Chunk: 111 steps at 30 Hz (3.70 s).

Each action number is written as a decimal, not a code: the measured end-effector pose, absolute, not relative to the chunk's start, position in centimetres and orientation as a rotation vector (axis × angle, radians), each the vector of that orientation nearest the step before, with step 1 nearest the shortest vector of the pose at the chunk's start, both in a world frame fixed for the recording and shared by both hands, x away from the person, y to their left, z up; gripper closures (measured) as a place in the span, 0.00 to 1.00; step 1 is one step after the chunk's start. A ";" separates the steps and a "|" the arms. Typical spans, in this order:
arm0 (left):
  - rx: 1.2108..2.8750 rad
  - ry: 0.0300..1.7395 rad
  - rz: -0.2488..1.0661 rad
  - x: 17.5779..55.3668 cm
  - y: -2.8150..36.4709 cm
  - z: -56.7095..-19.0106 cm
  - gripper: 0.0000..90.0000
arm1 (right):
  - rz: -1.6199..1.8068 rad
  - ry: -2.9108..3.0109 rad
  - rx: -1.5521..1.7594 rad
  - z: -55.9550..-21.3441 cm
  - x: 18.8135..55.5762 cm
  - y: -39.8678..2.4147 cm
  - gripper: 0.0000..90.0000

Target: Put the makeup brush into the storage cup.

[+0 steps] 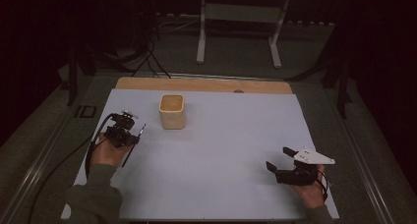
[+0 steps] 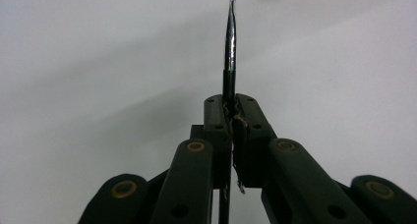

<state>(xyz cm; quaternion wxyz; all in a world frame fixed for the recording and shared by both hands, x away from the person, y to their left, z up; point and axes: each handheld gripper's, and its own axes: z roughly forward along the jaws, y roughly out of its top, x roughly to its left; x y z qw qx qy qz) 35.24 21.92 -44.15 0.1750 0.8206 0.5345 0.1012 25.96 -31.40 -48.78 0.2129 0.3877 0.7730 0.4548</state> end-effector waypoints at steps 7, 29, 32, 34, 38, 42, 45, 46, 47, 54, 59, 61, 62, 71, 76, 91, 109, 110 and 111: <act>2.288 1.488 0.333 35.0 22.1 -43.7 0.96 | 1.276 2.143 1.072 -48.7 25.9 -31.4 0.14; 2.165 1.439 0.428 34.8 22.8 -42.7 0.96 | 1.320 2.126 1.066 -48.6 25.9 -31.7 0.13; 2.143 1.429 0.444 34.7 22.9 -42.5 0.96 | 1.335 2.119 1.070 -48.6 25.8 -31.8 0.13; 2.133 1.421 0.459 34.6 23.0 -42.4 0.96 | 1.341 2.117 1.071 -48.6 25.8 -31.8 0.13; 2.113 1.408 0.475 34.5 23.1 -42.3 0.96 | 1.342 2.118 1.068 -48.6 25.8 -31.8 0.12; 2.092 1.387 0.499 34.5 23.2 -42.2 0.95 | 1.343 2.118 1.065 -48.6 25.8 -31.8 0.12; 2.076 1.371 0.526 34.4 23.3 -42.1 0.95 | 1.345 2.117 1.064 -48.6 25.8 -31.8 0.12; 2.069 1.367 0.534 34.4 23.4 -42.0 0.95 | 1.346 2.117 1.063 -48.6 25.8 -31.8 0.12; 2.061 1.365 0.541 34.4 23.4 -42.0 0.95 | 1.346 2.117 1.063 -48.6 25.8 -31.8 0.12; 2.031 1.329 0.594 34.1 23.5 -41.8 0.95 | 1.347 2.116 1.062 -48.6 25.8 -31.8 0.12; 2.015 1.299 0.628 34.0 23.5 -41.7 0.95 | 1.349 2.115 1.062 -48.5 25.8 -31.8 0.12; 2.007 1.289 0.637 33.9 23.5 -41.7 0.95 | 1.349 2.116 1.061 -48.5 25.8 -31.8 0.12; 2.002 1.283 0.642 33.9 23.5 -41.7 0.95 | 1.349 2.116 1.061 -48.5 25.8 -31.8 0.12; 1.960 1.256 0.645 33.9 23.7 -41.5 0.95 | 1.350 2.116 1.061 -48.5 25.8 -31.8 0.12; 1.922 1.247 0.652 33.8 23.9 -41.3 0.95 | 1.350 2.117 1.060 -48.5 25.8 -31.8 0.12; 1.825 1.231 0.664 33.7 24.5 -41.0 0.95 | 1.349 2.117 1.060 -48.6 25.8 -31.8 0.12; 1.791 1.192 0.679 34.1 24.1 -40.4 0.95 | 1.348 2.121 1.059 -48.6 25.8 -31.8 0.12; 1.791 1.192 0.679 34.1 24.1 -40.4 0.95 | 1.348 2.121 1.059 -48.6 25.8 -31.8 0.12; 1.792 1.185 0.682 34.3 24.0 -40.4 0.95 | 1.348 2.120 1.060 -48.6 25.8 -31.8 0.12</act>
